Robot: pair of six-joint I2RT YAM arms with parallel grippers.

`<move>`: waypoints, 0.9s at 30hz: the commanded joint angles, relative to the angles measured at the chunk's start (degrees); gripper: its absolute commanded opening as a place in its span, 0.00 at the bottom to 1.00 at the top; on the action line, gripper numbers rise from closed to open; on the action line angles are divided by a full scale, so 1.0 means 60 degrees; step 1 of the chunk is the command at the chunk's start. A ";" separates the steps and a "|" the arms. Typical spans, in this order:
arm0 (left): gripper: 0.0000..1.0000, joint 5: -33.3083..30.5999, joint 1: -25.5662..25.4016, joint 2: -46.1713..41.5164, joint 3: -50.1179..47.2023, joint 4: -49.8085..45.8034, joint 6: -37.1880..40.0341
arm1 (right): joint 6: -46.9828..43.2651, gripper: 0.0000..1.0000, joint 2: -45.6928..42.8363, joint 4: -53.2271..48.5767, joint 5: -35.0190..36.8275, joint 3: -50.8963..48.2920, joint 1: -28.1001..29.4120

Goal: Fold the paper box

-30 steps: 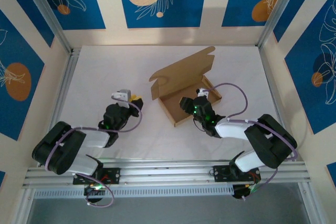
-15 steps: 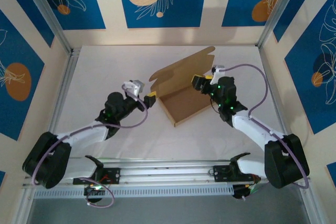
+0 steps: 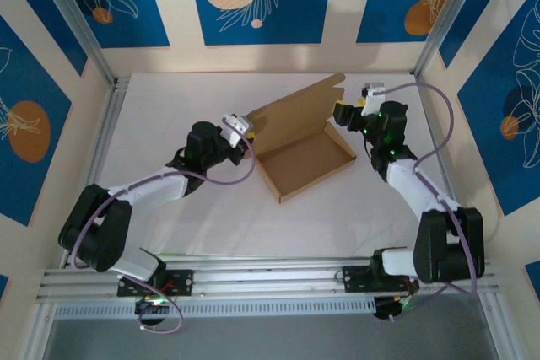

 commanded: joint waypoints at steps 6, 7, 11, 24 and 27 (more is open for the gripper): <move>0.00 0.2383 0.1137 0.0551 0.0986 -0.0897 0.0861 | -0.1993 0.74 0.1496 0.0249 -0.3392 0.1048 -0.1296; 0.00 0.2466 0.1178 0.0605 0.1057 -0.0912 0.1095 | -0.2319 0.74 0.1667 0.0106 -0.3576 0.1138 -0.1295; 0.00 0.3246 0.1653 0.0952 0.1541 -0.1112 0.1747 | -0.2919 0.76 0.2426 -0.0150 -0.3512 0.1501 -0.1232; 0.00 0.5623 0.2816 0.0938 0.1532 -0.1342 0.1795 | -0.4359 0.77 0.4261 -0.1461 -0.5271 0.3756 -0.1380; 0.00 0.5729 0.2904 0.0922 0.1630 -0.1572 0.1826 | -0.4923 0.74 0.4697 -0.2394 -0.6416 0.4535 -0.1394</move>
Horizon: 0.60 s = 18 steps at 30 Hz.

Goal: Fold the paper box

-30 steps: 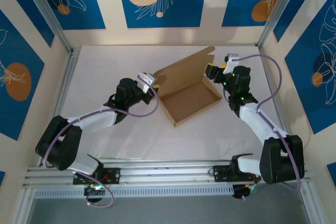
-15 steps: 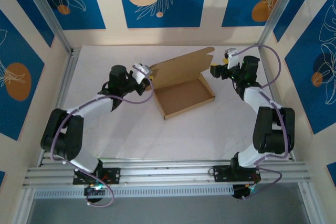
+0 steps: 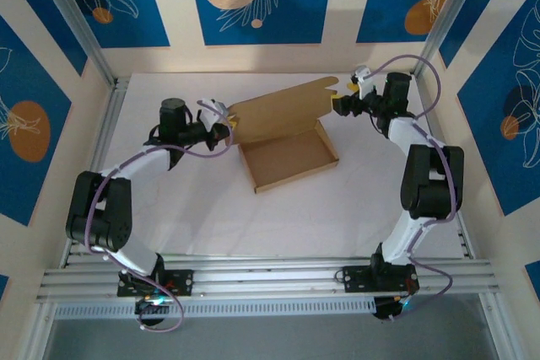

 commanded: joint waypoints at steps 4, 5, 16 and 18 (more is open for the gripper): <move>0.00 0.0712 0.0155 -0.0185 0.0171 -0.0254 0.0242 | -0.1053 0.72 0.0847 -0.1601 -0.1628 0.1389 0.0033; 0.00 0.0640 0.0159 -0.0185 0.0156 -0.0221 0.0220 | -0.1151 0.71 0.0944 -0.1855 -0.1663 0.1559 0.0049; 0.00 0.0226 0.0177 -0.0009 0.0421 -0.0289 -0.0009 | -0.1895 0.55 0.0875 -0.2616 -0.2223 0.1104 0.0342; 0.00 0.0292 0.0175 -0.0024 0.0424 -0.0150 -0.0124 | -0.1944 0.48 0.0809 -0.2629 -0.2199 0.1018 0.0470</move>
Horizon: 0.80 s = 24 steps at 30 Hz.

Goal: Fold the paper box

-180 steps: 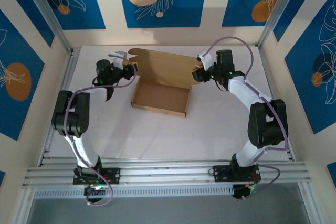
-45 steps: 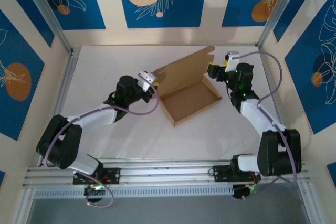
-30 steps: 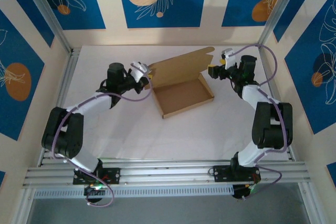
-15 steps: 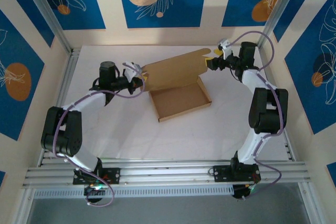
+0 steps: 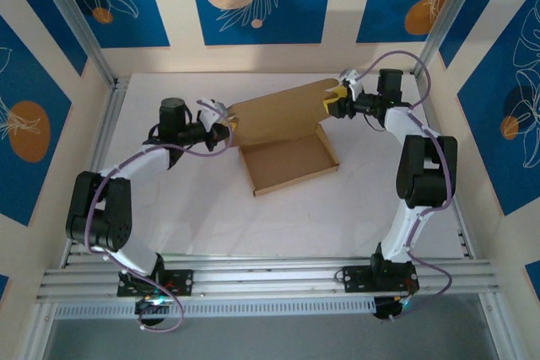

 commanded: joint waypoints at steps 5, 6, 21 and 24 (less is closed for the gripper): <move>0.00 -0.0338 0.0114 -0.0091 0.0158 0.0931 -0.1056 | -0.0030 0.14 -0.0568 -0.0017 0.1480 -0.0800 0.0713; 0.00 -0.0664 0.0084 -0.0108 0.0085 0.1108 -0.1303 | 0.0367 0.11 -0.0708 0.0314 0.1676 -0.1020 0.0758; 0.00 -0.7838 -0.2240 -0.0693 -0.1389 0.2938 -0.4590 | 0.5914 0.00 -0.3063 0.3075 0.8324 -0.4223 0.3933; 0.00 -0.8459 -0.2676 -0.0713 -0.1724 0.3390 -0.5254 | 0.6955 0.00 -0.3353 0.3489 0.9584 -0.4633 0.4581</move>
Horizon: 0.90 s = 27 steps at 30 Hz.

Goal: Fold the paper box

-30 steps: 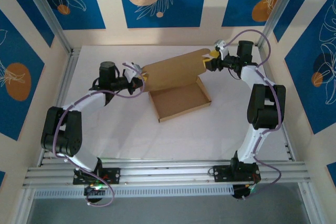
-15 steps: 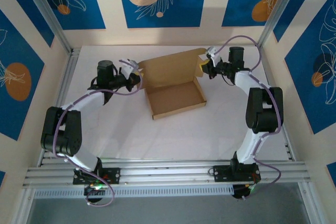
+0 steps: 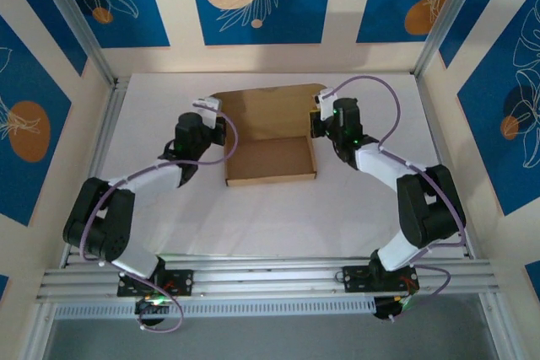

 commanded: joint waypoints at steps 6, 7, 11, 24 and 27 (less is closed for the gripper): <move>0.00 -0.1705 -0.1419 -0.0074 -0.0822 0.2100 -0.2599 | 0.3830 0.00 -0.0642 0.0560 0.3218 -0.0635 0.1977; 0.00 -0.1906 -0.1567 -0.0071 -0.0850 0.2175 -0.2561 | 0.4098 0.00 -0.0594 0.0574 0.3621 -0.0675 0.2095; 0.00 -0.2382 -0.1953 -0.0093 -0.1717 0.3827 -0.2402 | 0.5299 0.00 -0.0730 0.1296 0.4031 -0.1608 0.2118; 0.00 -0.1788 -0.2387 0.1517 -0.3773 0.8263 -0.1650 | 0.4723 0.00 -0.0765 0.5123 0.3225 -0.4154 0.2606; 0.00 -0.1530 -0.2467 0.1664 -0.3869 0.8261 -0.1219 | 0.4658 0.00 -0.0637 0.5531 0.3403 -0.4516 0.2789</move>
